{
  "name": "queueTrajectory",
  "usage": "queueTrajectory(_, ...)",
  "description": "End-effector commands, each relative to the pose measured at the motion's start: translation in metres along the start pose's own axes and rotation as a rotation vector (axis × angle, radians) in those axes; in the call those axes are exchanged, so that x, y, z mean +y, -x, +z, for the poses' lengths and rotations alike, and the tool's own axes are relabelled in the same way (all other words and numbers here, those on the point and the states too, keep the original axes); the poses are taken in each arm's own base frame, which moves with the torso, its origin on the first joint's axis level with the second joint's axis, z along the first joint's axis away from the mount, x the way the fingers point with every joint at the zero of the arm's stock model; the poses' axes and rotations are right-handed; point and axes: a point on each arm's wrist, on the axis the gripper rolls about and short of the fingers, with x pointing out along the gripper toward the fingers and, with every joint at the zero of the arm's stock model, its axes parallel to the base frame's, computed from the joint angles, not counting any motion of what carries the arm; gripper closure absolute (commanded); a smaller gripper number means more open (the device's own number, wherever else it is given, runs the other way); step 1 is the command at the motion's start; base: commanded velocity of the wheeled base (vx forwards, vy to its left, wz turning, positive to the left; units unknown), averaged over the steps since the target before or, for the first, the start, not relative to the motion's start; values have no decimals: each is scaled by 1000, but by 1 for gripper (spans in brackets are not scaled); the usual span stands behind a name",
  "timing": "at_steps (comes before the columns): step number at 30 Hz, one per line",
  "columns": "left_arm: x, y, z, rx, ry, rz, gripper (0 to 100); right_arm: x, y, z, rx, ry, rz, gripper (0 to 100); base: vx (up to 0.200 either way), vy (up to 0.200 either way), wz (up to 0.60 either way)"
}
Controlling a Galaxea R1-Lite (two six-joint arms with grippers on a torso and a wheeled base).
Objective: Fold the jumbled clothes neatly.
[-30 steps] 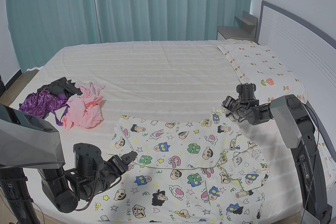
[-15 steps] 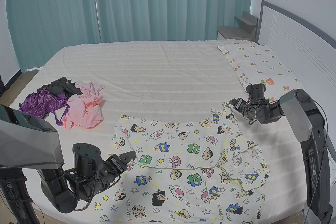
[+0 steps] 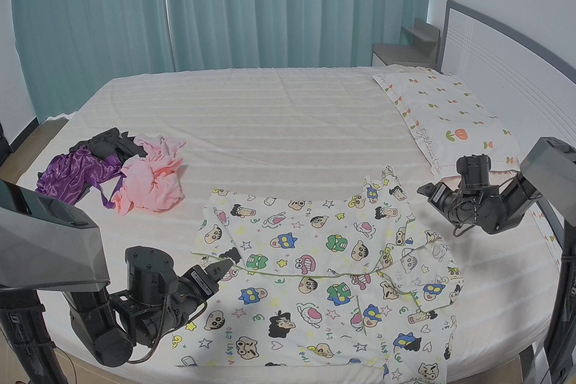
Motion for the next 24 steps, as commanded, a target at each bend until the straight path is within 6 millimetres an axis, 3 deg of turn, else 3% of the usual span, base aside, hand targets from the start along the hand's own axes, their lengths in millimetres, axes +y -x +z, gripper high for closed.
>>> queueTrajectory(1,-3,-2,0,-7,-7,-9,0,2,69,5,-75,-38,89,0,0,0,0)
queueTrajectory(9,-4,-6,7,-33,9,-17,0,-7,75,-14,-27,-60,124,0,0,0,0)
queueTrajectory(24,-3,-9,11,-45,19,-17,0,-4,81,-29,26,-40,155,0,0,200,0)
